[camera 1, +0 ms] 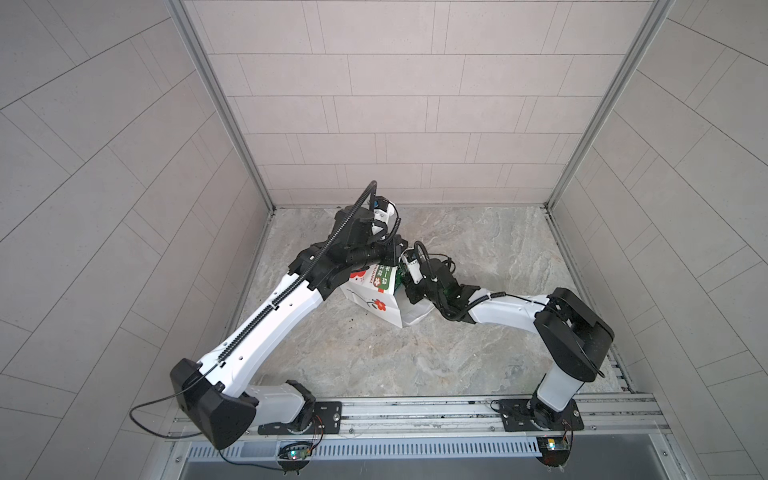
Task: Take the snacks out of the paper bag
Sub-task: 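Lower the right gripper into the bag onto the green Fox's packet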
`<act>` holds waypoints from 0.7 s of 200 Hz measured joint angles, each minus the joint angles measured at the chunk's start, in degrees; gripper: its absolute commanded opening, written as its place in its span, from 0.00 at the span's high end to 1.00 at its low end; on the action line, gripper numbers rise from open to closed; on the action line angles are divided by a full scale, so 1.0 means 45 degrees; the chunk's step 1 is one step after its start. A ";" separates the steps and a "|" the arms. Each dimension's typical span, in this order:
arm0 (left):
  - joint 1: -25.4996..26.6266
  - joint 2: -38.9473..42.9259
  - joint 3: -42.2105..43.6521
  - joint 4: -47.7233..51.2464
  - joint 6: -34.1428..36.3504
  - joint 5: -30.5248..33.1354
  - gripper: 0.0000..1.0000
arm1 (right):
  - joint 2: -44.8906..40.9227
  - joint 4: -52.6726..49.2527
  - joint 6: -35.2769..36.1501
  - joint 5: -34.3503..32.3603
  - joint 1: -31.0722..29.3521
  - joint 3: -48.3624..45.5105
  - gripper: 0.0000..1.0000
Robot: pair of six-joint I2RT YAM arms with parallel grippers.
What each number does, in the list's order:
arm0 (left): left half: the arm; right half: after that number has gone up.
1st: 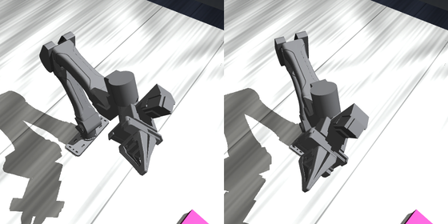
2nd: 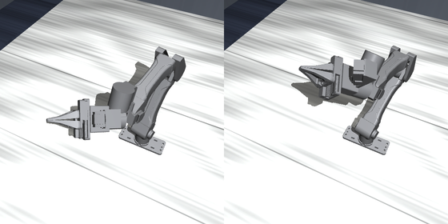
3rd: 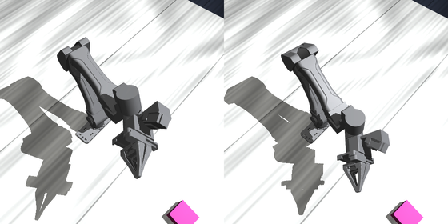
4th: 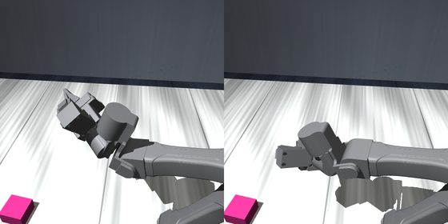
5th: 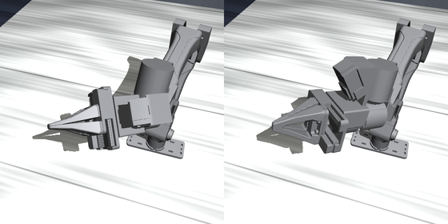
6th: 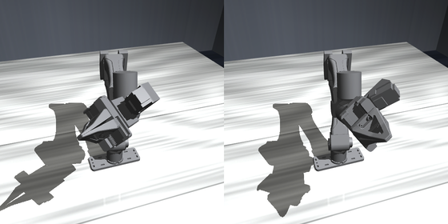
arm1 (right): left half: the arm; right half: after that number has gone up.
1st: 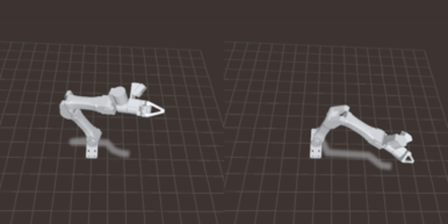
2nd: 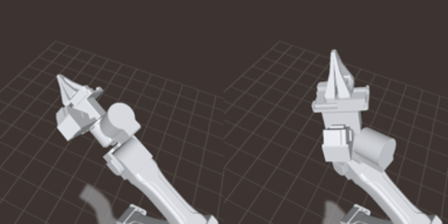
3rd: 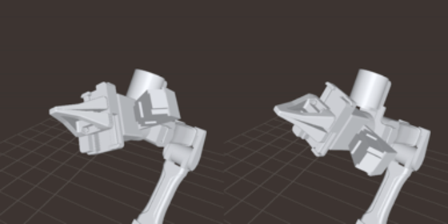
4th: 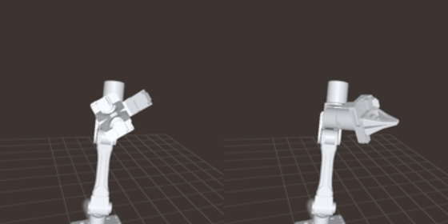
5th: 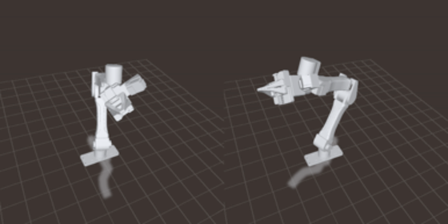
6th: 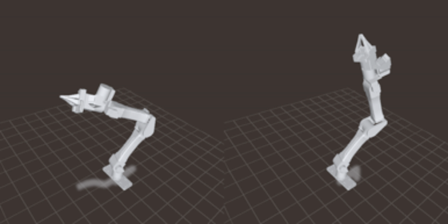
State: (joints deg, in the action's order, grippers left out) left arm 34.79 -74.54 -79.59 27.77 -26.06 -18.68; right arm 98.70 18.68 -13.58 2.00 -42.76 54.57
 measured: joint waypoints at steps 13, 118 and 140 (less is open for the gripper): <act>0.0000 0.0000 0.0000 0.0005 0.0000 -0.0024 1.00 | 0.0073 0.0112 0.0024 -0.0034 0.0005 0.0049 0.79; 0.0005 0.0000 0.0000 0.0019 0.0000 -0.0102 1.00 | 0.0413 0.0860 0.0005 -0.1015 0.0000 0.0039 0.74; 0.0005 0.0000 0.0000 0.0024 0.0005 -0.0102 1.00 | 0.0403 0.0855 0.0005 -0.1035 0.0000 0.0015 0.73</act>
State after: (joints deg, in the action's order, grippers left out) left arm 34.81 -74.54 -79.59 27.88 -26.04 -19.14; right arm 100.51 22.52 -13.56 -2.66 -42.76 54.63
